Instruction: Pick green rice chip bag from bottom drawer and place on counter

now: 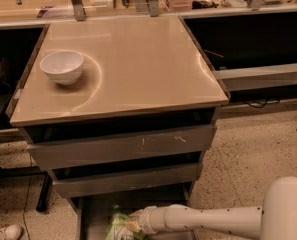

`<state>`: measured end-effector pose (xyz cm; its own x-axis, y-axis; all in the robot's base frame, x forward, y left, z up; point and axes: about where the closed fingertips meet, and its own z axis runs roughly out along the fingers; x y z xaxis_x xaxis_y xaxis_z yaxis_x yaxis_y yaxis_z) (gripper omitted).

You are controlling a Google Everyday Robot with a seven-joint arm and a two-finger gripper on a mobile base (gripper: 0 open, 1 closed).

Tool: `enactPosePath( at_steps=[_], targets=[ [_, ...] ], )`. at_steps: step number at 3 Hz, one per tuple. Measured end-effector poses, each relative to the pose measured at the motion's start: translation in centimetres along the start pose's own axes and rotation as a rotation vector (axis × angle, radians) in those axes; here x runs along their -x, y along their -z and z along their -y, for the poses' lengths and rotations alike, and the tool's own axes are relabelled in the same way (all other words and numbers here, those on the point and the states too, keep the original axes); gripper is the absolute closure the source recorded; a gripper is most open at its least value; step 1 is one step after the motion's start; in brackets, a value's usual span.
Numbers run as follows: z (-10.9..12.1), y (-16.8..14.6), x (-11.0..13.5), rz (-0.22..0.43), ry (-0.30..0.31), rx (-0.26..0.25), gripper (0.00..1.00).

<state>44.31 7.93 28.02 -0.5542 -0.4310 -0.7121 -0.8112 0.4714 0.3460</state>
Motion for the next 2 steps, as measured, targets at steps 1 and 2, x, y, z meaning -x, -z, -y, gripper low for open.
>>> enactPosePath(
  at_steps=[1, 2],
  targets=[
    [-0.7, 3.5, 0.6, -0.022, -0.035, -0.058, 1.0],
    [-1.6, 7.9, 1.9, -0.038, -0.073, -0.152, 1.0]
  ],
)
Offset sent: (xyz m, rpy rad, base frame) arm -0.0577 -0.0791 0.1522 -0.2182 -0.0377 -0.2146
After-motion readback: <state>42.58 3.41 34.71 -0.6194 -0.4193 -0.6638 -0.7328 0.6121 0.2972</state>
